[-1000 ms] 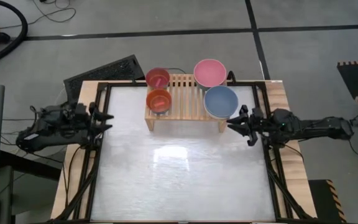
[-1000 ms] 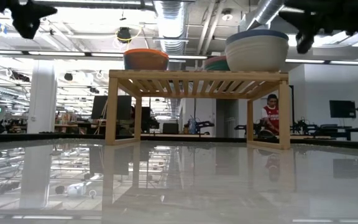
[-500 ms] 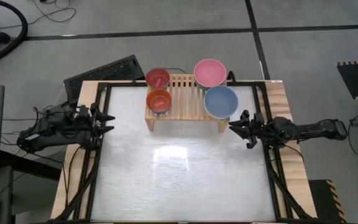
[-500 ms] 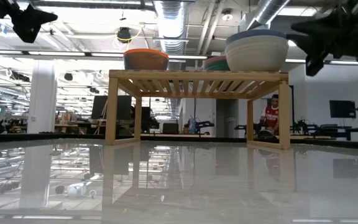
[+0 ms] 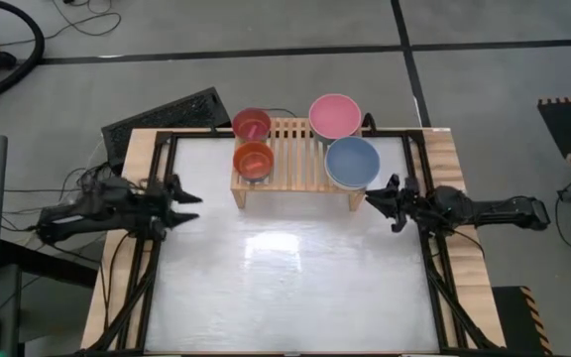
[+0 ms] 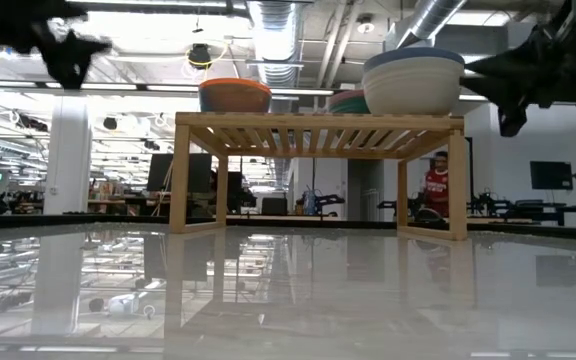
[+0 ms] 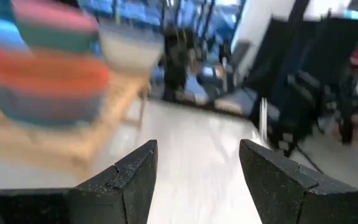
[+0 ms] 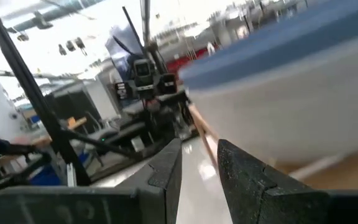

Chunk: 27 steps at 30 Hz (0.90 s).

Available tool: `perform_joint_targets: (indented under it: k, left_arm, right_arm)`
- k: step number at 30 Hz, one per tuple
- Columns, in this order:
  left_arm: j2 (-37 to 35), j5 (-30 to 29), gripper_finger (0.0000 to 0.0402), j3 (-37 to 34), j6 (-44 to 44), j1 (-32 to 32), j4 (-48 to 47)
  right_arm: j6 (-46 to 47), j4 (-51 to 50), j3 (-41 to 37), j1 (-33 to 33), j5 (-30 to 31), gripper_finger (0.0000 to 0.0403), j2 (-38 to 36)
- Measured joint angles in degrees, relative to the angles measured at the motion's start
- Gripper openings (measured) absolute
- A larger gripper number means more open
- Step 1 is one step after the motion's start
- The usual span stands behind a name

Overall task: Place and stack bowls onto a shelf
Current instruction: Return to Home Position

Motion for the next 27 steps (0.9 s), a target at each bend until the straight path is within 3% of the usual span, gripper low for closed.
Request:
perform_joint_targets:
  k: [10,17,23,27]
  left_arm:
    - [0.06,12.49,0.0212,-13.11,6.66,-0.02,8.87]
    - [1.83,3.44,0.0212,-16.56,3.63,-0.02,13.3]
    - [2.85,-6.46,0.0212,-16.52,-6.1,0.0,11.84]
    - [2.82,-8.57,0.0212,-16.54,-6.18,0.0,11.82]
  right_arm:
    - [2.22,-12.93,-0.02,0.57,-0.43,0.0129,0.02]
    - [2.22,-13.56,0.0,0.57,-0.87,0.0129,0.43]
    - [2.22,-13.73,0.02,0.57,-0.84,0.0129,0.41]
    - [2.22,-13.81,0.02,0.57,-0.84,0.0129,0.43]
